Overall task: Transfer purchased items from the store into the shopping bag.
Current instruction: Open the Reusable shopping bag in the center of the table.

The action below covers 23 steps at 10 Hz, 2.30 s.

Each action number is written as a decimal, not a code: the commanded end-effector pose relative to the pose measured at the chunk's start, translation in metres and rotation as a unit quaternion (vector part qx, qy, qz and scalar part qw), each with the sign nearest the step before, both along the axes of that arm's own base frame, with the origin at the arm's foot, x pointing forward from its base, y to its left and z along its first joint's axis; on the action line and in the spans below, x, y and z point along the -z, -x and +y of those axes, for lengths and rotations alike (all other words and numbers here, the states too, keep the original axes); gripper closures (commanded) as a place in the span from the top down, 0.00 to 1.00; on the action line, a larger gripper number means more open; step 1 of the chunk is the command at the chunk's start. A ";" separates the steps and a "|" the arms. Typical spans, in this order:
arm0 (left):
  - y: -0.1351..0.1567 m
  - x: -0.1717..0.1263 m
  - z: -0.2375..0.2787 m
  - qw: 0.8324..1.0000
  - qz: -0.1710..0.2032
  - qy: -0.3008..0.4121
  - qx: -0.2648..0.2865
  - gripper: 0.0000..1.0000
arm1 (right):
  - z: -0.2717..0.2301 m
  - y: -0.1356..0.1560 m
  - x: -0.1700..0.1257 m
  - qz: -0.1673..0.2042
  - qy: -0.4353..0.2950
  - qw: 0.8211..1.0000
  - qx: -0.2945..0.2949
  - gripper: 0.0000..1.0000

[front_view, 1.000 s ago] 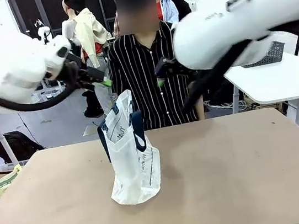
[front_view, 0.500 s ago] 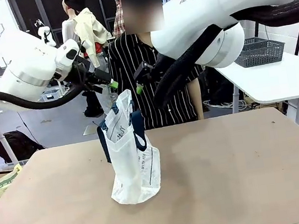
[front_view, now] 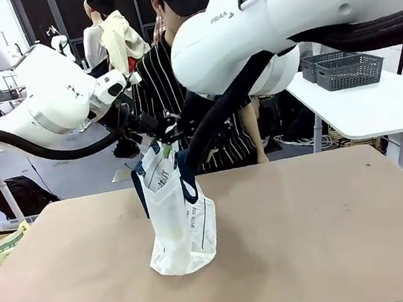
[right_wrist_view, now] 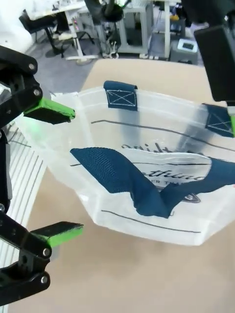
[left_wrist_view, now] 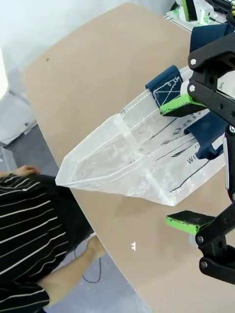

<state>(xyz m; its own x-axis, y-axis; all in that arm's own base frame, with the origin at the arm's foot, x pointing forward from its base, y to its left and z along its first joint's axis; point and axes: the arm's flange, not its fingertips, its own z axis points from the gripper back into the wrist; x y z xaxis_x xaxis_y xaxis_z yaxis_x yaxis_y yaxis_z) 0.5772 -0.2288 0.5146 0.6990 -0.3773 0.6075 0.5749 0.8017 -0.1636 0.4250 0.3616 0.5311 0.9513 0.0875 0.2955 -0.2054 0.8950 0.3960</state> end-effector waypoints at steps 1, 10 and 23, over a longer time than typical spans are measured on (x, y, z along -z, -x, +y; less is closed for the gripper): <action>0.012 -0.004 0.001 1.000 0.009 -0.007 -0.005 1.00 | 0.013 -0.012 0.002 0.019 0.012 1.000 0.015 1.00; 0.008 0.010 0.006 0.997 0.054 -0.029 -0.041 0.13 | 0.025 -0.024 0.025 0.038 0.027 0.998 0.038 0.28; 0.017 -0.013 0.066 0.985 0.043 -0.066 -0.152 0.00 | -0.021 -0.020 0.016 0.068 0.096 0.984 0.137 0.00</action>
